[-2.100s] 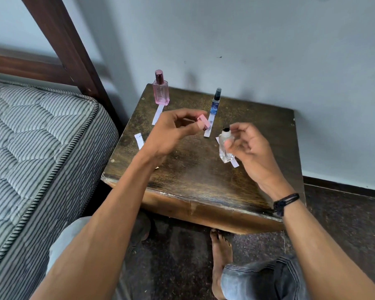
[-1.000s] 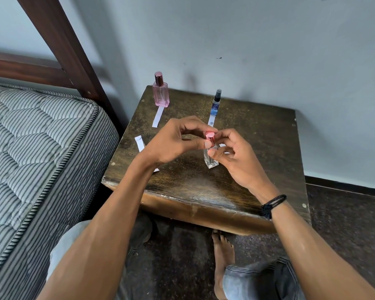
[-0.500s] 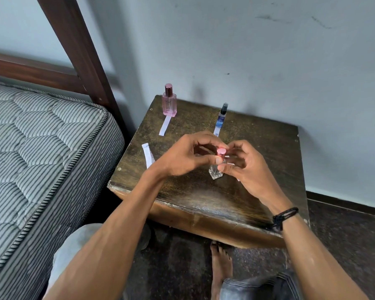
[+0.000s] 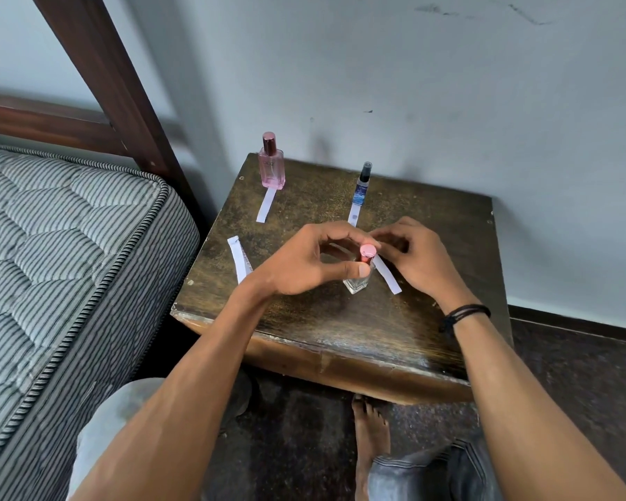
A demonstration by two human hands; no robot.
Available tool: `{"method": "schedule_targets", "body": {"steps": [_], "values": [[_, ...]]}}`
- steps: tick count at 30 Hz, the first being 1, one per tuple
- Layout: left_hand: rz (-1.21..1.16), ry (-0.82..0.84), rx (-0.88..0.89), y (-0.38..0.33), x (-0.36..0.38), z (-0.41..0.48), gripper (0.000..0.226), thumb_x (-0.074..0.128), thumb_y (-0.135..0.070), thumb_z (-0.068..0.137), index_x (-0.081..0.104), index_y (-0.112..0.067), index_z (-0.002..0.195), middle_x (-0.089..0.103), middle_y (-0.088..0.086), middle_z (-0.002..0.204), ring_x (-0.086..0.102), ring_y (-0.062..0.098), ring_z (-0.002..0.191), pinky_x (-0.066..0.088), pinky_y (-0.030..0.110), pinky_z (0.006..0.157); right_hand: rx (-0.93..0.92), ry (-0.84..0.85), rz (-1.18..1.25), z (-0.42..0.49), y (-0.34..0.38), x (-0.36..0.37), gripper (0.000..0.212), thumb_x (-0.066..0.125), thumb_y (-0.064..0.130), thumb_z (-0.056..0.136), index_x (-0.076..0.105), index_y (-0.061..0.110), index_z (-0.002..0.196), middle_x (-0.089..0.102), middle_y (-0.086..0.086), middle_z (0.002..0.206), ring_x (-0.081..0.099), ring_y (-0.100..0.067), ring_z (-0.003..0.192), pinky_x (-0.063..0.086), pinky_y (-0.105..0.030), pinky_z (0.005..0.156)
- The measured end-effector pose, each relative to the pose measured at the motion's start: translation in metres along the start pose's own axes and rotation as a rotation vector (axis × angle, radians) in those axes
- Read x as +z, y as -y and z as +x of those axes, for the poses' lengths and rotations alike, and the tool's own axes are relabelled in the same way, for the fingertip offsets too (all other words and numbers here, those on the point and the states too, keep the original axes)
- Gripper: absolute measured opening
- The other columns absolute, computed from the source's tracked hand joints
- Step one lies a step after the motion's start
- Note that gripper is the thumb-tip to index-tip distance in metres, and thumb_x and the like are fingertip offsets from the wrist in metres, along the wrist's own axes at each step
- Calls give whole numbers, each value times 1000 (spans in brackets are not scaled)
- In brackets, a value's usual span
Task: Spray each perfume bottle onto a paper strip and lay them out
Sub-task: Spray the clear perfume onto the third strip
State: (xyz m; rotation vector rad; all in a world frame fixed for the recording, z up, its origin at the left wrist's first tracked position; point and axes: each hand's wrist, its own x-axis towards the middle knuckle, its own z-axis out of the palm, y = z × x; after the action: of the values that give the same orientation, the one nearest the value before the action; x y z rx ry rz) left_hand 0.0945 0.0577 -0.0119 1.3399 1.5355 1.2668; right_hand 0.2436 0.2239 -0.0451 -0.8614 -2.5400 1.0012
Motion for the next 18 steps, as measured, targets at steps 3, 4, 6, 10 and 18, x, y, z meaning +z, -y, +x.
{"method": "schedule_targets", "body": {"steps": [3,4,6,10,18], "values": [[0,5,-13,2,-4,-2,39,80,-9,84,69,-7,121,70,2,115,68,18,109,52,40,101,0,53,-21,1,4,-1,16,72,32,94,77,31,109,53,12,91,51,1,76,33,-16,64],[6,11,-14,2,-5,-3,40,81,-9,83,69,-7,122,70,3,117,68,19,110,52,43,102,-1,60,-32,1,5,-1,16,72,33,93,76,33,108,52,12,91,51,2,76,33,-18,64],[18,21,-13,2,-6,-4,42,82,-8,82,68,-7,122,69,5,119,68,20,112,51,46,103,-3,61,-52,1,6,1,13,73,32,93,75,34,106,50,13,89,50,3,75,33,-18,63],[39,14,-18,4,-5,-4,42,82,-10,82,69,-11,122,68,5,120,67,18,112,52,46,101,2,58,-62,3,8,2,8,74,32,92,71,35,98,52,15,91,52,1,78,35,-21,64],[83,-23,-10,5,-6,-4,38,82,-9,81,71,-10,117,70,7,112,68,18,105,54,46,97,44,47,-37,5,4,1,6,76,27,90,70,25,93,56,16,96,52,1,79,36,-22,67]]}}
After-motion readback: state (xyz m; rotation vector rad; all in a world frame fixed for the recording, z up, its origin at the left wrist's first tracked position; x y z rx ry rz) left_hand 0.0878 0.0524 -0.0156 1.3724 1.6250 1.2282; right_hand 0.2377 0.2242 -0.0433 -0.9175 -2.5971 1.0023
